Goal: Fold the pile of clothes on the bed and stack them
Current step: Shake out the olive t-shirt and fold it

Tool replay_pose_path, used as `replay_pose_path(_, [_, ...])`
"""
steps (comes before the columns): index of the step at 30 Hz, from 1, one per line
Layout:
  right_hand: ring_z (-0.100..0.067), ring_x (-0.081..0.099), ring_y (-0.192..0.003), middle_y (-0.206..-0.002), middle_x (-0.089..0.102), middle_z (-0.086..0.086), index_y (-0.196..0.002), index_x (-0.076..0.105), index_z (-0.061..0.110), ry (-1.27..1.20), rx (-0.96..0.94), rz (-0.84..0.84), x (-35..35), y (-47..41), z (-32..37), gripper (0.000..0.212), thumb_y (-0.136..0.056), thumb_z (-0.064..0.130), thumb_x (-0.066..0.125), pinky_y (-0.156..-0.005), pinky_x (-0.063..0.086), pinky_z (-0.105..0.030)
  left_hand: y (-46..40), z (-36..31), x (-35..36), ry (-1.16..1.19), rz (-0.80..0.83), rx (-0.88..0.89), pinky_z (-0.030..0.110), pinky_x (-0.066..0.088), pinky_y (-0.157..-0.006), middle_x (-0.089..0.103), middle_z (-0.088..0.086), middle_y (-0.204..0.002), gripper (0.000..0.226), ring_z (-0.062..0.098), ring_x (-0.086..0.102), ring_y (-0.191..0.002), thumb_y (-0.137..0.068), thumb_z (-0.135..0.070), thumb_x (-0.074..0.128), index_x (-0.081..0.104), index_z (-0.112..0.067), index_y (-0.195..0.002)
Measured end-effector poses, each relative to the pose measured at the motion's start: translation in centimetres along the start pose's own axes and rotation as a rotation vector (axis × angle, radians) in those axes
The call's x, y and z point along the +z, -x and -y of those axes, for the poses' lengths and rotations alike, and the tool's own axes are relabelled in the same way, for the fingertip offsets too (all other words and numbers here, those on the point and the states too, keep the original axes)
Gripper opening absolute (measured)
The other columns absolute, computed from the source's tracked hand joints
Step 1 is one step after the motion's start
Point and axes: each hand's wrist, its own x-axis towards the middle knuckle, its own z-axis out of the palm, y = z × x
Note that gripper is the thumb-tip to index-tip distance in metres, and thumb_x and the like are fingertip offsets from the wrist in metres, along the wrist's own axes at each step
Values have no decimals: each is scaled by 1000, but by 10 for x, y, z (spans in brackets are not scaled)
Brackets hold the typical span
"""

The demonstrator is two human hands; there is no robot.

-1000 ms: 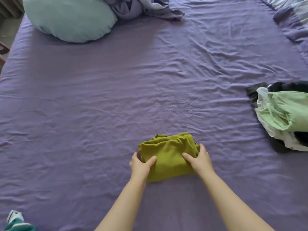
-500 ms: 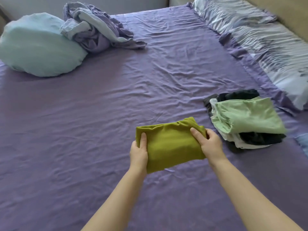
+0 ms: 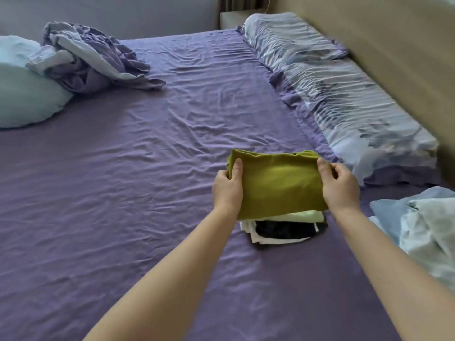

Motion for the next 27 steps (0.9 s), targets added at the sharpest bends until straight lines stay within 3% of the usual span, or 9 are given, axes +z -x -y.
replay_pose_path(3, [-32, 52, -80, -72, 55, -8, -74, 52, 8, 81, 92, 128, 6, -22, -24, 46, -99, 45, 40, -61, 29, -36, -15, 0, 23, -129, 75, -106, 33, 40, -70, 60, 10, -96, 38, 21, 53, -83, -95, -45, 50, 55, -9, -104])
replay_pose_path(6, [-37, 53, -110, -113, 62, -22, -114, 59, 4, 128, 199, 262, 23, -19, -53, 38, -100, 35, 42, -79, 36, -37, -16, 15, 33, -321, 102, -110, 34, 43, -84, 53, 10, -122, 47, 23, 50, -102, -95, -30, 51, 41, -11, -136])
replay_pose_path(9, [-32, 35, -136, -147, 41, -16, -143, 39, 11, 311, -69, 278, 34, 5, -70, 55, -95, 34, 53, -108, 28, -41, -4, 36, 34, -786, 49, 247, 41, 19, -115, 21, 6, -155, 58, 25, 18, -142, -96, -41, 47, 25, -31, -148])
replay_pose_path(11, [-29, 20, -144, -154, 29, -12, -145, 38, 24, 433, -271, 335, 43, 19, -76, 54, -95, 41, 51, -114, 18, -45, 5, 50, 39, -1034, 175, 417, 44, 0, -119, 1, -2, -161, 55, 20, -7, -147, -96, -56, 34, 20, -44, -148])
replay_pose_path(12, [-26, 12, -146, -157, 22, -8, -145, 35, 32, 496, -293, 381, 47, 21, -79, 52, -96, 47, 44, -115, 12, -47, 6, 56, 42, -1101, 236, 403, 46, -7, -118, -8, -4, -161, 57, 20, -16, -146, -94, -63, 28, 15, -47, -148])
replay_pose_path(15, [-22, -9, -147, -161, -4, 3, -148, 16, 45, 642, -152, 506, 61, 12, -90, 57, -94, 62, 21, -115, -1, -52, -6, 75, 49, -1180, 294, 267, 51, -13, -115, -21, -6, -159, 69, 20, -24, -145, -88, -74, 20, 0, -48, -148])
replay_pose_path(18, [-24, -13, -146, -159, -15, 6, -148, 5, 48, 723, -66, 567, 74, -2, -100, 61, -91, 68, 11, -115, -2, -55, -22, 83, 59, -1192, 297, 180, 53, -11, -115, -22, -6, -158, 73, 21, -22, -145, -85, -78, 17, -3, -48, -148])
replay_pose_path(23, [-28, -13, -146, -158, -21, 4, -148, -4, 45, 806, 15, 595, 88, -18, -98, 64, -89, 69, 6, -115, 1, -56, -39, 76, 75, -1211, 281, 80, 58, -7, -114, -22, -5, -158, 78, 25, -18, -146, -83, -80, 14, -6, -44, -149])
replay_pose_path(27, [-29, -11, -146, -160, -15, 1, -149, 4, 42, 806, 41, 622, 77, -12, -77, 62, -92, 67, 11, -114, 2, -57, -22, 61, 64, -1173, 294, 96, 54, 4, -117, -15, -3, -160, 76, 27, -10, -148, -87, -76, 22, 1, -40, -151])
